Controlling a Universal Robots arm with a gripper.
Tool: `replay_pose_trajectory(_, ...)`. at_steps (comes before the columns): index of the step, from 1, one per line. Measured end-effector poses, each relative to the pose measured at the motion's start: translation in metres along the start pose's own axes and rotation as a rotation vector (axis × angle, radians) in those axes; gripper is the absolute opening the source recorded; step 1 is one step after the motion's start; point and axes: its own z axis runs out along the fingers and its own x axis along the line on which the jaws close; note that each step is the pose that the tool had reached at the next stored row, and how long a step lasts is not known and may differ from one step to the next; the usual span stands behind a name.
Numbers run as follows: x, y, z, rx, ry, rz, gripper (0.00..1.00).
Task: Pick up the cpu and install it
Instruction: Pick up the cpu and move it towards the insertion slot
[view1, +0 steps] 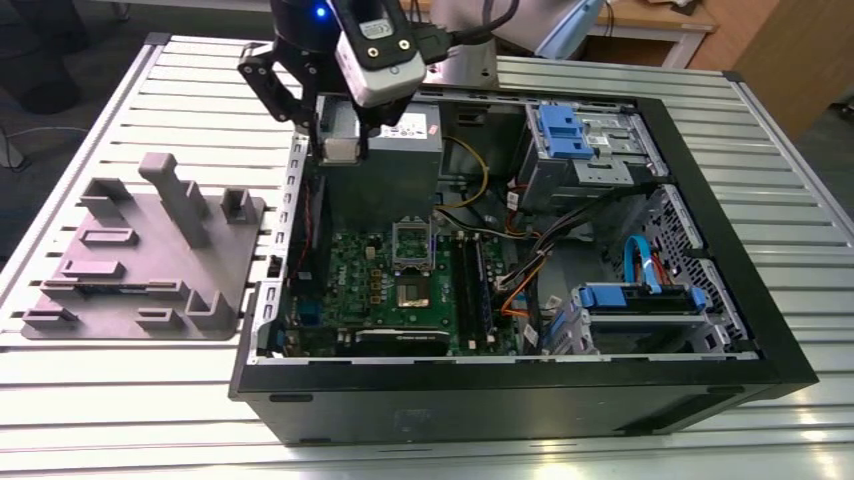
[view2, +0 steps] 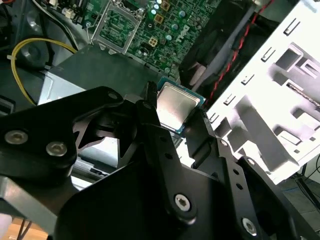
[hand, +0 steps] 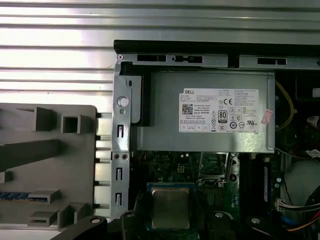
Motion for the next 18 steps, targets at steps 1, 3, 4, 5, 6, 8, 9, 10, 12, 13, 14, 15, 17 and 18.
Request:
replay_pose_trajectory(1,-0.0016,0.0000,0.0000,0.0000,0.0000,0.000,0.47)
replay_pose_trajectory(3,-0.0044,0.0000,0.0001,0.0000,0.0000,0.000,0.47)
replay_pose_trajectory(4,-0.0057,0.0000,0.0001,0.0000,0.0000,0.000,0.47)
replay_pose_trajectory(5,-0.0070,0.0000,0.0002,0.0000,0.0000,0.000,0.47)
replay_pose_trajectory(6,-0.0083,0.0000,0.0002,0.0000,0.0000,0.000,0.47)
replay_pose_trajectory(8,-0.0106,0.0000,0.0002,0.0000,0.0000,0.000,0.47)
replay_pose_trajectory(9,-0.0114,0.0000,0.0002,0.0000,0.0000,0.000,0.47)
replay_pose_trajectory(10,-0.0123,0.0000,0.0003,0.0000,0.0000,0.000,0.47)
replay_pose_trajectory(12,-0.0141,0.0000,0.0003,0.0000,0.0000,0.000,0.47)
replay_pose_trajectory(13,-0.0149,0.0000,0.0003,0.0000,0.0000,0.000,0.47)
replay_pose_trajectory(14,-0.0158,0.0000,0.0003,0.0000,0.0000,0.000,0.47)
replay_pose_trajectory(15,-0.0166,0.0000,0.0004,0.0000,0.0000,0.000,0.47)
replay_pose_trajectory(17,-0.0186,0.0000,0.0004,0.0000,0.0000,0.000,0.47)
replay_pose_trajectory(18,-0.0196,0.0000,0.0004,0.0000,0.0000,0.000,0.47)
